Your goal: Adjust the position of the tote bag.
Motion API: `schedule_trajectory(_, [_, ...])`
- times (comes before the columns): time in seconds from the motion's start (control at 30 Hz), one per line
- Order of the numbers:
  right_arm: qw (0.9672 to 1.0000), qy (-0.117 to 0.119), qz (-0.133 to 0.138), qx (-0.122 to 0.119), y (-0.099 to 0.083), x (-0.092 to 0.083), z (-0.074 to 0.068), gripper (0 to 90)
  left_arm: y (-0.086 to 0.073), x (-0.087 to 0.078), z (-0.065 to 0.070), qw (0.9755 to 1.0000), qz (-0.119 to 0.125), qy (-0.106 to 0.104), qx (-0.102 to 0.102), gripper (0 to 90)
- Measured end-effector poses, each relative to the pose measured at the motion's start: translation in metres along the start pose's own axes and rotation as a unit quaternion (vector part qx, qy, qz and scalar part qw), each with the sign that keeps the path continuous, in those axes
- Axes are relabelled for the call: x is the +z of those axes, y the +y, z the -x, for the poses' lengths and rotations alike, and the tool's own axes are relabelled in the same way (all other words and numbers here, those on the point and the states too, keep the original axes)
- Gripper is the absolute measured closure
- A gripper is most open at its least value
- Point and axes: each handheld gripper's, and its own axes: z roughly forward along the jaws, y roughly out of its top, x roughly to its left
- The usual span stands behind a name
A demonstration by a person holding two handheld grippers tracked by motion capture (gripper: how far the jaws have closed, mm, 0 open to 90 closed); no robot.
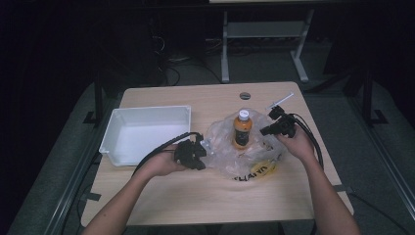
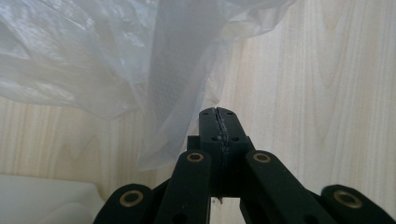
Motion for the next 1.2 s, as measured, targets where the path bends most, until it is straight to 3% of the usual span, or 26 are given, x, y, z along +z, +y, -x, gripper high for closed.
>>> schedule_trajectory(0.23, [0.9998, 0.003, -0.013, 0.011, -0.012, 0.005, 0.001, 87.6, -0.005, 0.006, 0.004, 1.0, -0.004, -0.004, 0.0, 90.0])
schedule_trajectory(0.6, [0.9998, 0.004, -0.005, 0.02, -0.022, 0.007, 0.003, 83.7, -0.009, 0.021, 0.009, 0.9998, -0.013, -0.016, -0.002, 90.0])
schedule_trajectory(0.7, [0.9998, 0.004, 0.0, 0.021, -0.022, 0.004, 0.002, 80.0, -0.009, 0.019, 0.009, 0.9999, -0.004, -0.014, -0.003, 90.0])
schedule_trajectory(0.8, [0.9996, 0.007, 0.018, 0.021, -0.021, -0.002, 0.002, 72.5, -0.011, 0.011, 0.009, 0.9998, 0.012, -0.014, -0.004, 89.7])
schedule_trajectory(0.9, [0.9991, 0.009, 0.039, 0.016, -0.019, -0.011, -0.002, 66.1, -0.013, 0.002, 0.009, 0.9994, 0.03, -0.012, -0.009, 73.1])
schedule_trajectory(1.03, [0.9977, 0.018, 0.064, 0.012, -0.017, -0.022, -0.008, 60.8, -0.017, -0.016, 0.012, 0.9979, 0.061, -0.018, -0.009, 66.2])
schedule_trajectory(1.2, [0.9973, 0.021, 0.07, -0.003, -0.014, -0.033, -0.016, 55.8, -0.022, -0.047, 0.018, 0.9955, 0.093, -0.016, 0.003, 57.8])
